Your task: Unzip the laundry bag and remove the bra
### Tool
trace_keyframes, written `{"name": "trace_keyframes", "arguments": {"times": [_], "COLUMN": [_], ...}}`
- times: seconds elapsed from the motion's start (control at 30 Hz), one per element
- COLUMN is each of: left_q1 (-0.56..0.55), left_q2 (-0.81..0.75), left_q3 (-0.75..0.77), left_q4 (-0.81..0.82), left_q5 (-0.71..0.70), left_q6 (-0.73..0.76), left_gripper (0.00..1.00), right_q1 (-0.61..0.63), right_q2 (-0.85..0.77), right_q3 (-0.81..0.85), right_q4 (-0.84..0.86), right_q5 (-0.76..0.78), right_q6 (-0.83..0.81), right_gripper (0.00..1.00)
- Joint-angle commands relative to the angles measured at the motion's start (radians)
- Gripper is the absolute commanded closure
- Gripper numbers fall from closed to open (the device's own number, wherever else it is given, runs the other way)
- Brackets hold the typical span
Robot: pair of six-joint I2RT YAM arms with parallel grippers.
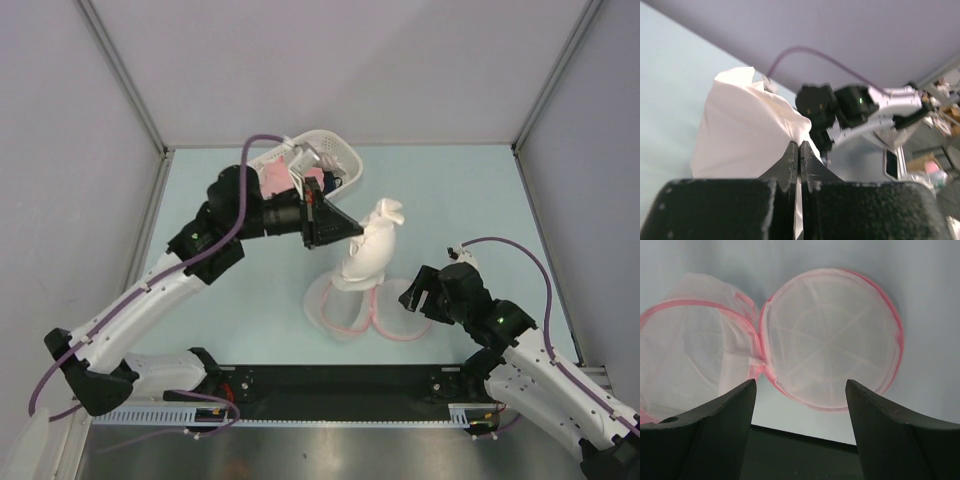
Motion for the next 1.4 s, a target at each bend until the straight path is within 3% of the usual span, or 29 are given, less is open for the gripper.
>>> {"name": "trace_keyframes", "arguments": {"times": [0.0, 0.07, 0.33, 0.67, 1.13, 1.37], "left_q1": [0.103, 0.172, 0.315, 0.470, 0.535, 0.536], "left_q2": [-0.016, 0.004, 0.171, 0.433, 0.764, 0.853], "left_q3": [0.163, 0.229, 0.495, 0.619, 0.693, 0.688], "left_q4": [-0.023, -0.072, -0.323, -0.370, -0.362, -0.377], "left_q5": [0.001, -0.030, -0.444, -0.682, -0.851, -0.794], "left_q6": [0.032, 0.067, 0.273, 0.422, 0.504, 0.514], "left_gripper": [1.00, 1.00, 1.00, 1.00, 1.00, 1.00], "right_q1": [0.007, 0.008, 0.012, 0.010, 0.013, 0.016], "right_q2": [0.003, 0.003, 0.009, 0.017, 0.069, 0.063], "right_q3": [0.003, 0.002, 0.008, 0.014, 0.023, 0.021], "right_q4": [0.029, 0.032, 0.037, 0.031, 0.058, 0.055], "right_q5": [0.022, 0.022, 0.017, 0.017, 0.002, 0.007], "right_q6": [0.008, 0.008, 0.007, 0.008, 0.005, 0.013], "right_gripper": [0.23, 0.23, 0.23, 0.23, 0.23, 0.23]}}
